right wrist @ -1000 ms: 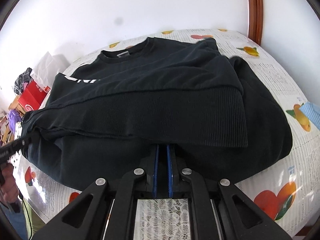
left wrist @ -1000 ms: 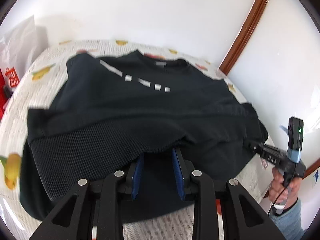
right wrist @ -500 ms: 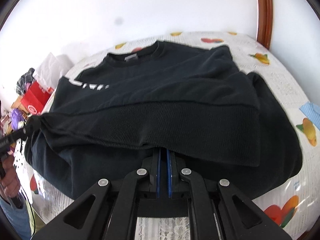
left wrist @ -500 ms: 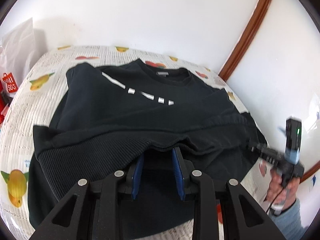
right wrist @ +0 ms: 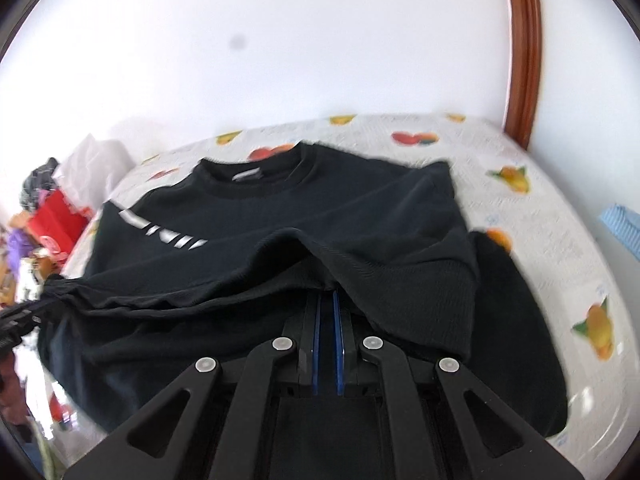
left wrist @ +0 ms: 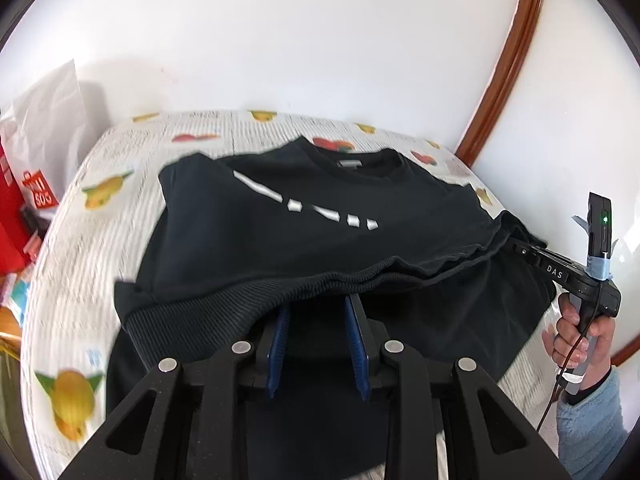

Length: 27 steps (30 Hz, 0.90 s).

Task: Fold small clothes
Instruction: 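Lift the hem with both grippers and fold it toward the collar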

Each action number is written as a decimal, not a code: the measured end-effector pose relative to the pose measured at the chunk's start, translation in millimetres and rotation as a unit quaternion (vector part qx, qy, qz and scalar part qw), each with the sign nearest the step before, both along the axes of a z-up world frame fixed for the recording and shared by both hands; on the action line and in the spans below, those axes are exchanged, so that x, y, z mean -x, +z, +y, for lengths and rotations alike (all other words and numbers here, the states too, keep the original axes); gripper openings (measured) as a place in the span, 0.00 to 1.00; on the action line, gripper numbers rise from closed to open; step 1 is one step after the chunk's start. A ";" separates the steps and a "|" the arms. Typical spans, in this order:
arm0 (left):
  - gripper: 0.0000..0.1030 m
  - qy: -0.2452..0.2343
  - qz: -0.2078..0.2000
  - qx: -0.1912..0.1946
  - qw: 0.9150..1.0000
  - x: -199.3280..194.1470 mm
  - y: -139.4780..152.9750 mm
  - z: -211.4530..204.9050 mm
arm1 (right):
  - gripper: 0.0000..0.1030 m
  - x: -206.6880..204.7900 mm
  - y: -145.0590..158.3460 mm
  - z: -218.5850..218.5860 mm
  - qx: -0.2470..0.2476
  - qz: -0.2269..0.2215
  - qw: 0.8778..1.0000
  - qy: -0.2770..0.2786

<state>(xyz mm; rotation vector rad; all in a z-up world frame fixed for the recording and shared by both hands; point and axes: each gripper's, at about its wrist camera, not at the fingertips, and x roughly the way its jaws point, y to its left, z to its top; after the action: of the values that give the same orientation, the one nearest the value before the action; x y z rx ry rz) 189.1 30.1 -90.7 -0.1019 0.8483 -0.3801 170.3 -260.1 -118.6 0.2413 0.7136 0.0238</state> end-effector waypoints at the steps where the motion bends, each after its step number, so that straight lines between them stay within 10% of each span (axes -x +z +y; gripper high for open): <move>1: 0.26 0.002 -0.001 -0.003 1.000 -5.0 0.9 -0.6 | 0.07 -4.5 1.1 -1.3 0.006 -0.002 1.000 -0.003; 19: 0.33 0.022 -0.007 -0.030 0.999 -82.2 -3.2 -18.0 | 0.07 -78.9 -29.7 -66.7 -0.011 0.056 0.996 -0.062; 27: 0.48 0.030 -0.038 -0.018 0.999 -58.2 21.8 12.2 | 0.37 -87.3 -9.4 -61.4 0.020 0.017 0.999 -0.039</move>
<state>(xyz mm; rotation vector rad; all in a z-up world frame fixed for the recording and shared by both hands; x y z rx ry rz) 247.3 42.3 -68.9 -0.0781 0.7749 -0.3105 257.7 -321.5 -128.0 0.2304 0.7379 -0.0686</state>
